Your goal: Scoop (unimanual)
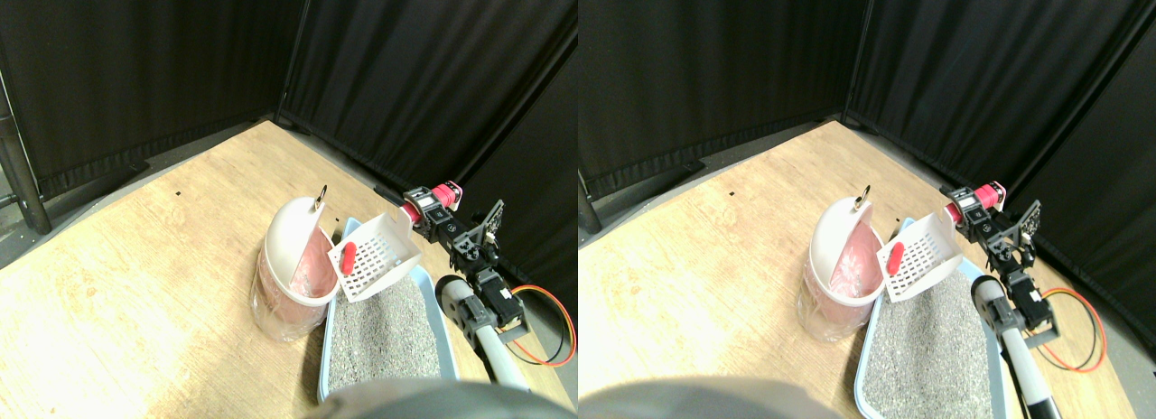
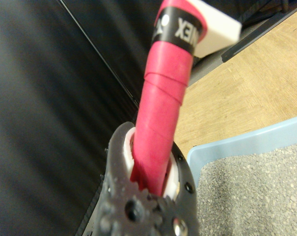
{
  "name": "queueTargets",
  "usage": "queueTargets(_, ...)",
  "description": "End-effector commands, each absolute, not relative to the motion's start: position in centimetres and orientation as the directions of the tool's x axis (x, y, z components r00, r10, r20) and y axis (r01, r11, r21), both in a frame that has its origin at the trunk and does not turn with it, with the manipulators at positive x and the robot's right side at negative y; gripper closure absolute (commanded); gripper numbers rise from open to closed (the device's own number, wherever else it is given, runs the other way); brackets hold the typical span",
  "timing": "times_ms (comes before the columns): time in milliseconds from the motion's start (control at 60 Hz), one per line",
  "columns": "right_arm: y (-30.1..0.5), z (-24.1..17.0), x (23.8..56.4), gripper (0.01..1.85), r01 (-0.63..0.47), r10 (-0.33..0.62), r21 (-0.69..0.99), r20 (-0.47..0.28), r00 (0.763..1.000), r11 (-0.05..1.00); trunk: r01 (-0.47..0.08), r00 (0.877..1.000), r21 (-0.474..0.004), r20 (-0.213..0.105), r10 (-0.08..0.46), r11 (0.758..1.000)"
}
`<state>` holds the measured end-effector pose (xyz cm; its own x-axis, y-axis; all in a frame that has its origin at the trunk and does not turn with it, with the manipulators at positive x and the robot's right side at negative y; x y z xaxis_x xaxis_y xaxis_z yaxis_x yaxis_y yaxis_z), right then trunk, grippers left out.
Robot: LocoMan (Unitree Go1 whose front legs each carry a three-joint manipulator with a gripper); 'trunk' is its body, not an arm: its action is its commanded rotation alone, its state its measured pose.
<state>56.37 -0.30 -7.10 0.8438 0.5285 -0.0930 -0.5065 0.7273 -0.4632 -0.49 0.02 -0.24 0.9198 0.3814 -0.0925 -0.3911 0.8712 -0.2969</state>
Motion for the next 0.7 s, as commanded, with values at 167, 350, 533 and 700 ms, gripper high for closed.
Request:
queueTargets(167, 0.3, -5.9, 56.7, 1.61, -0.498, 0.559, -0.489, -0.026, 0.829, 0.716, -0.462, 0.886, -0.302, -0.112, 0.451, 0.834)
queueTargets(350, 0.3, -5.6, 56.8, 1.57, -0.512, 0.592, -0.529, -0.022, 0.806, 0.677, -0.464, 0.885, -0.306, -0.112, 0.453, 0.831)
queueTargets(533, 0.5, -5.2, 56.8, 1.56, -0.515, 0.613, -0.542, 0.0, 0.79, 0.664, -0.468, 0.883, -0.305, -0.113, 0.456, 0.83)
queueTargets(700, 0.7, -4.6, 56.3, 1.56, -0.505, 0.604, -0.529, 0.018, 0.797, 0.682, -0.472, 0.88, -0.307, -0.11, 0.462, 0.826)
